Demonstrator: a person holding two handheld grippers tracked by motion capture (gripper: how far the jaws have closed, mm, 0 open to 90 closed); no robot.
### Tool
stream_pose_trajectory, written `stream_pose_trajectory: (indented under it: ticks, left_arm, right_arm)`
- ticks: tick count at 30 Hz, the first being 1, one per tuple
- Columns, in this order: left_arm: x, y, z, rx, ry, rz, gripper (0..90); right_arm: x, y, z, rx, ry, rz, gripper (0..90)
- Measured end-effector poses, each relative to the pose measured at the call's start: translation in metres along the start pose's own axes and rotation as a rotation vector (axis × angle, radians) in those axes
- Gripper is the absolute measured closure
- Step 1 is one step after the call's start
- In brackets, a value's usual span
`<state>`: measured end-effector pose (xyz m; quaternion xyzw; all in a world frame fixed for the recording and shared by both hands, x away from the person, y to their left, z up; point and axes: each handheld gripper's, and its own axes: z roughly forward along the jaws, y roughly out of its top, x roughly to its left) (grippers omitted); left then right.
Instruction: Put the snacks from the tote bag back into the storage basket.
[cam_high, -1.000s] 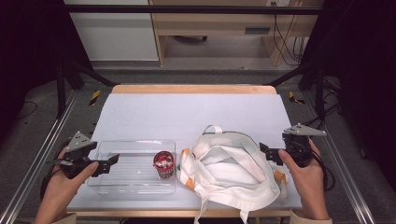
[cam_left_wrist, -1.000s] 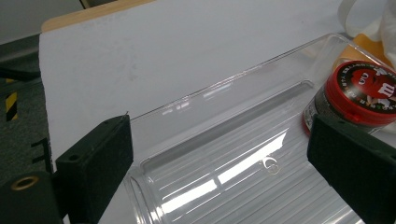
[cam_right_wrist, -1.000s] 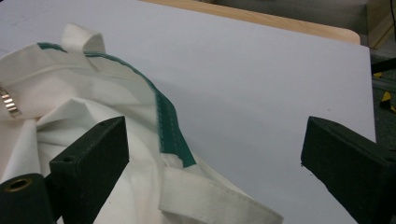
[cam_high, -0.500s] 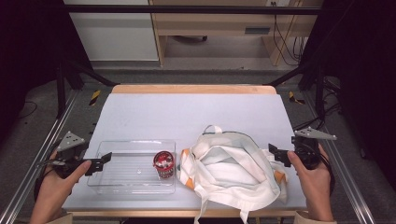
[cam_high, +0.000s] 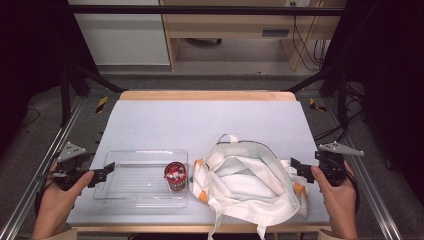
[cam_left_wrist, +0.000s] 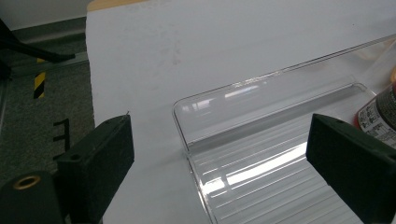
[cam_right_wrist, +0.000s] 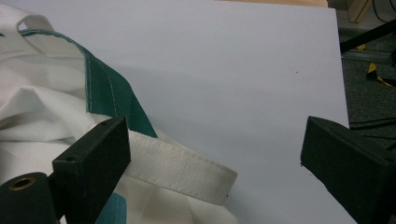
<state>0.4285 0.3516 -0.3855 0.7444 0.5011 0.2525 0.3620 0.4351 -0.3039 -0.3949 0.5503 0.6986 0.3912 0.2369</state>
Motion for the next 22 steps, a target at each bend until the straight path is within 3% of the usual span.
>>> stream_pose_trajectory:
  ticks: [5, 17, 22]
  left_arm:
    - [0.000, -0.001, 0.002, 0.005, 0.001, -0.001, 7.7]
    - [-0.005, -0.001, 0.006, 0.021, -0.011, 0.017, 7.6]
    - [-0.008, 0.002, 0.005, 0.020, -0.013, 0.030, 7.6]
  right_arm:
    - [-0.001, -0.009, -0.001, -0.009, 0.006, 0.014, 8.6]
    - [-0.009, -0.036, 0.012, 0.075, 0.020, 0.043, 8.4]
    - [-0.010, -0.039, 0.011, 0.067, 0.008, 0.033, 8.6]
